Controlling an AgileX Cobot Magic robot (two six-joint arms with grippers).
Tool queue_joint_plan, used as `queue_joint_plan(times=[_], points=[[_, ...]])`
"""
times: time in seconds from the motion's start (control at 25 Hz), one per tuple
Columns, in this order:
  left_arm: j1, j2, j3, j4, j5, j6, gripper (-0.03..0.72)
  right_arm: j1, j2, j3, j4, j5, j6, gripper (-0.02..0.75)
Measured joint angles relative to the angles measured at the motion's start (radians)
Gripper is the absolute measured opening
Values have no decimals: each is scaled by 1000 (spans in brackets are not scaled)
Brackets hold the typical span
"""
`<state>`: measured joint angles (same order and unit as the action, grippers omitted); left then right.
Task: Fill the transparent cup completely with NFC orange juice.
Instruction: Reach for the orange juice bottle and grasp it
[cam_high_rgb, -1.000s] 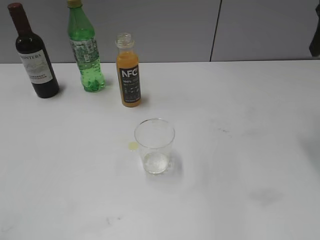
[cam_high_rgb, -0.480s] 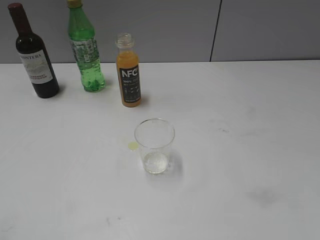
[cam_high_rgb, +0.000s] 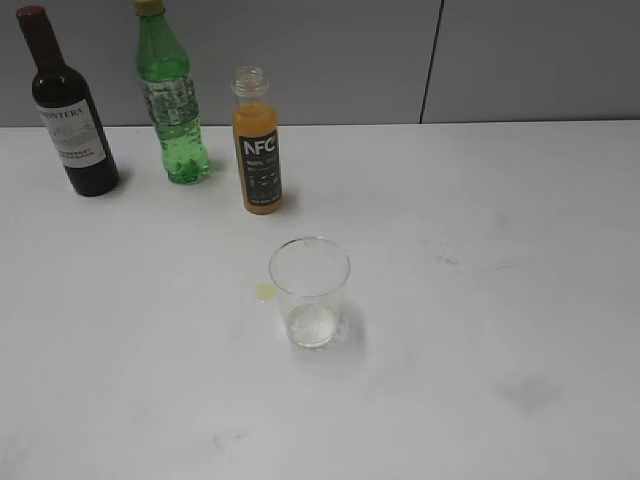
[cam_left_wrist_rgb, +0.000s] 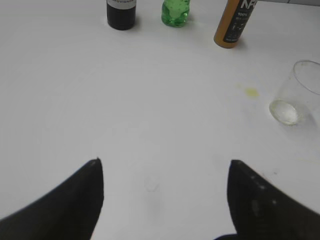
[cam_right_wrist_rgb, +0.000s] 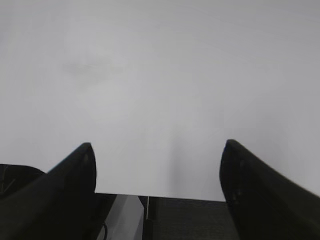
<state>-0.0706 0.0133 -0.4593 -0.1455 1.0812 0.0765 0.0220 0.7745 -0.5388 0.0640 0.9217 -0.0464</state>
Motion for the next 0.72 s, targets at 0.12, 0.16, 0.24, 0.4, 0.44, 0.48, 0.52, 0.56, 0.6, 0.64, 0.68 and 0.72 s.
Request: queue_joint_plan(times=[0.12, 0.16, 0.24, 0.4, 0.44, 0.48, 0.52, 0.56, 0.6, 0.64, 0.68, 0.72], points=[[0, 0, 0, 0, 0, 0, 587, 0, -88, 56, 4, 1, 0, 596], [0, 0, 0, 0, 0, 0, 587, 0, -113, 74, 4, 1, 0, 595], [0, 0, 0, 0, 0, 0, 587, 0, -175, 105, 4, 5, -13, 595], [0, 0, 0, 0, 0, 0, 587, 0, -293, 116, 4, 12, -19, 594], [0, 0, 0, 0, 0, 0, 587, 0, -319, 116, 4, 12, -20, 594], [0, 0, 0, 0, 0, 0, 587, 0, -349, 117, 4, 12, -21, 594], [0, 0, 0, 0, 0, 0, 587, 0, -380, 117, 4, 12, -21, 594], [0, 0, 0, 0, 0, 0, 587, 0, -406, 117, 4, 12, -22, 594], [0, 0, 0, 0, 0, 0, 587, 0, -437, 117, 4, 13, -21, 594], [0, 0, 0, 0, 0, 0, 587, 0, -469, 117, 4, 13, -21, 594], [0, 0, 0, 0, 0, 0, 587, 0, -502, 117, 4, 13, -21, 594], [0, 0, 0, 0, 0, 0, 587, 0, -530, 117, 4, 13, -23, 594]])
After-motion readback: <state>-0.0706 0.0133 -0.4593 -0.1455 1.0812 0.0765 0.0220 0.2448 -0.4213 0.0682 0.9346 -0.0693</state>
